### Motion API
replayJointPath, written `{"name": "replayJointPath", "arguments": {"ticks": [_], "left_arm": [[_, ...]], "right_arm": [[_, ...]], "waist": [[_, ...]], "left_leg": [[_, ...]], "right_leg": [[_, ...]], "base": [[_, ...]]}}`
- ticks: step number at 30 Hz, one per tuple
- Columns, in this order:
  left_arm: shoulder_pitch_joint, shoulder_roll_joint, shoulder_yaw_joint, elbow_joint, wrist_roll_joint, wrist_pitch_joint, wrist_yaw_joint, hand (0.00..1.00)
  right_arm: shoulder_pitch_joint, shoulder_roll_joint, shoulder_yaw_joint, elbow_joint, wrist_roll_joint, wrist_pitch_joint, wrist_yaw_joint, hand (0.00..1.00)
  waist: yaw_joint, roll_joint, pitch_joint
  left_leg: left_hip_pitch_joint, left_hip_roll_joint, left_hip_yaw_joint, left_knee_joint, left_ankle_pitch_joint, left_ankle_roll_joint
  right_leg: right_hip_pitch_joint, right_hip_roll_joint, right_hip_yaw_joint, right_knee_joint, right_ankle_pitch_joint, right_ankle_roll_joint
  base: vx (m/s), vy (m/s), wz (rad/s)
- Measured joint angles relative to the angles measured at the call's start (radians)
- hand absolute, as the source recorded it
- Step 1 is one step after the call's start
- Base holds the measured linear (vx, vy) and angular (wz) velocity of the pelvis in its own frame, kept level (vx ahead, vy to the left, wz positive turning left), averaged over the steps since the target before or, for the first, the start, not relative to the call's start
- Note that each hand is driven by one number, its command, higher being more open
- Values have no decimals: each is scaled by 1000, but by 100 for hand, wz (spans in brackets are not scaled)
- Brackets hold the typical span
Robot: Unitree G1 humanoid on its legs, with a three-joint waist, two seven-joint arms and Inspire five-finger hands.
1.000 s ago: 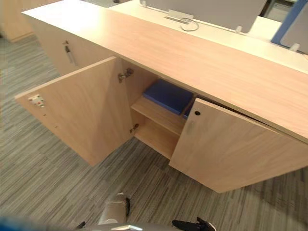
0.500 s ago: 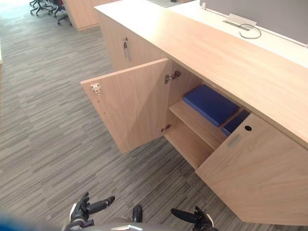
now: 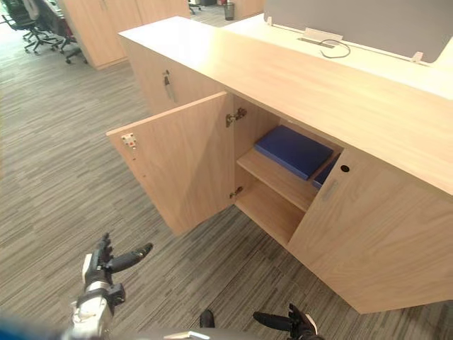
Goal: Walk over to the cabinet, pick up the folder, carry it to the office cabinet, place the folder inside the office cabinet, then close the office cabinet door
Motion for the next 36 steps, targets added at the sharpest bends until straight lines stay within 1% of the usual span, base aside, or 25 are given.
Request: {"name": "replayJointPath", "arguments": {"ticks": [1, 4, 8, 9, 11, 13, 14, 15, 16, 17, 18, 19, 20, 21, 22, 23, 24, 25, 26, 27, 28, 30, 31, 34, 36], "left_arm": [[-14, 36, 2, 5, -1, 10, 9, 100], [-55, 105, 25, 37, -7, 18, 24, 100], [-87, 152, 36, 44, -35, 19, 29, 100], [-95, 167, 35, 45, -37, 20, 29, 100], [-115, 185, 35, 46, -37, 20, 30, 100], [-131, 191, 35, 45, -37, 24, 33, 100], [-133, 191, 36, 44, -37, 32, 33, 100], [-134, 190, 38, 42, -41, 34, 37, 100], [-136, 190, 39, 42, -41, 35, 40, 100], [-139, 185, 43, 43, -47, 35, 44, 100], [-140, 183, 58, 45, -55, 36, 44, 100], [-147, 180, 83, 46, -60, 36, 51, 100], [-168, 183, 113, 47, -65, 35, 60, 100], [-185, 183, 121, 58, -73, 35, 62, 100], [-189, 183, 121, 81, -74, 35, 60, 100], [-186, 181, 121, 95, -74, 36, 60, 100], [-168, 171, 120, 116, -77, 37, 60, 100], [-146, 161, 114, 124, -83, 38, 55, 100], [-137, 161, 112, 128, -83, 38, 50, 100], [-126, 160, 110, 132, -86, 39, 42, 100], [-115, 160, 100, 132, -93, 39, 37, 100], [-94, 160, 94, 132, -94, 39, 26, 100], [-77, 160, 93, 132, -94, 39, 19, 100], [-65, 161, 90, 131, -93, 37, 16, 100], [-68, 162, 90, 126, -93, 36, 13, 100]], "right_arm": [[5, 3, 1, 2, 0, 4, 3, 100], [12, 4, 5, 10, -1, 21, 15, 100], [16, -5, 5, 10, -1, 22, 31, 100], [16, -8, 4, 10, -1, 22, 34, 100], [17, -10, 4, 12, -1, 22, 35, 100], [16, -11, 3, 14, 0, 22, 36, 100], [17, -20, -3, 16, 0, 22, 40, 100], [17, -32, -2, 23, 1, 22, 42, 100], [17, -38, -2, 24, 1, 22, 43, 100], [18, -51, -3, 25, 1, 23, 43, 100], [19, -58, -3, 24, 1, 24, 42, 100], [19, -60, -3, 21, 1, 25, 42, 100], [11, -59, -3, 17, 1, 29, 42, 100], [6, -61, -4, 12, 1, 33, 39, 100], [-3, -76, -2, 14, 1, 43, 35, 100], [-4, -84, 0, 15, 1, 45, 35, 100], [-2, -93, -1, 22, 1, 42, 32, 100], [0, -108, -3, 26, 1, 42, 28, 100], [-3, -111, -4, 30, 1, 42, 26, 100], [-2, -105, -5, 30, 2, 37, 24, 100], [4, -92, -6, 31, 2, 37, 24, 100], [14, -68, -5, 31, 2, 40, 27, 100], [16, -55, -2, 31, 0, 40, 33, 100], [14, -47, 45, 24, -16, 40, 55, 100], [12, -52, 79, 11, -36, 40, 59, 100]], "waist": [[1, -13, -2], [1, -24, -5], [2, -13, -6], [2, -5, -7], [2, -2, -7], [2, 2, 1], [4, 12, 8], [6, 31, 11], [7, 36, 14], [11, 59, 27], [14, 69, 32], [18, 65, 31], [19, 30, 41], [13, 15, 51], [16, 30, 56], [16, 42, 58], [16, 66, 43], [17, 90, 23], [18, 85, 21], [18, 56, 13], [18, 36, 1], [22, 14, -13], [24, 6, -22], [26, 5, -37], [26, 5, -42]], "left_leg": [[5, -3, 6, 0, -8, 0], [29, -4, 21, 1, -26, 3], [54, 16, 42, 6, -49, -4], [58, 30, 45, 7, -54, -6], [59, 46, 45, 18, -66, -10], [11, 70, 43, 161, -145, -14], [-43, 99, 42, 321, -213, -4], [-109, 130, 28, 482, -253, 1], [-135, 139, 8, 544, -256, 5], [-155, 158, -20, 600, -256, 5], [-151, 165, -22, 596, -256, 5], [-152, 162, -22, 585, -256, 5], [-158, 139, -24, 585, -260, -2], [-189, 132, -45, 620, -294, -39], [-211, 172, -102, 642, -325, -80], [-213, 204, -142, 628, -322, -95], [-193, 266, -198, 539, -286, -142], [-168, 304, -229, 442, -246, -213], [-149, 297, -225, 412, -255, -227], [-117, 262, -194, 346, -213, -206], [-91, 231, -170, 284, -188, -189], [-56, 191, -126, 233, -170, -166], [-36, 164, -98, 210, -162, -154], [-12, 113, -37, 169, -147, -130], [-10, 98, -12, 155, -139, -119]], "right_leg": [[8, -2, 5, -8, 2, 3], [22, 0, 22, -6, 13, 8], [24, 15, 46, 13, 39, -13], [23, 27, 49, 15, 57, -28], [25, 38, 50, 15, 80, -34], [42, 45, 51, 16, 97, -44], [58, 54, 51, 21, 106, -41], [58, 62, 50, 43, 105, -41], [56, 65, 49, 60, 105, -40], [39, 69, 52, 114, 97, -36], [27, 71, 53, 106, 51, -35], [24, 69, 51, 29, 45, -42], [18, 35, 52, -38, 101, -32], [35, 18, 72, -52, 82, -17], [35, 31, 91, -58, 70, -20], [33, 43, 98, -54, 70, -20], [24, 63, 101, -46, 69, -18], [18, 65, 108, -40, 58, 0], [14, 52, 117, -35, 53, 8], [-16, 9, 130, -5, 53, 15], [-41, -26, 136, 22, 55, 28], [-54, -72, 160, 29, 64, 46], [-62, -101, 178, 29, 75, 64], [-92, -153, 205, 30, 98, 102], [-113, -169, 210, 30, 110, 111]], "base": [[95, -3, -13], [146, -3, -17], [95, 19, -19], [73, 7, -14], [65, 3, -4], [56, -16, 1], [49, -24, -5], [49, -34, -5], [31, -39, -10], [13, -33, -18], [-31, -36, -23], [-56, -51, -21], [-63, -62, 5], [-69, -59, 4], [-46, -27, 0], [-24, -34, -31], [48, 45, -36], [76, 94, -36], [93, 199, -32], [80, 207, -25], [71, 201, -22], [82, 206, -37], [74, 217, -50], [40, 208, -46], [9, 170, -34]]}}
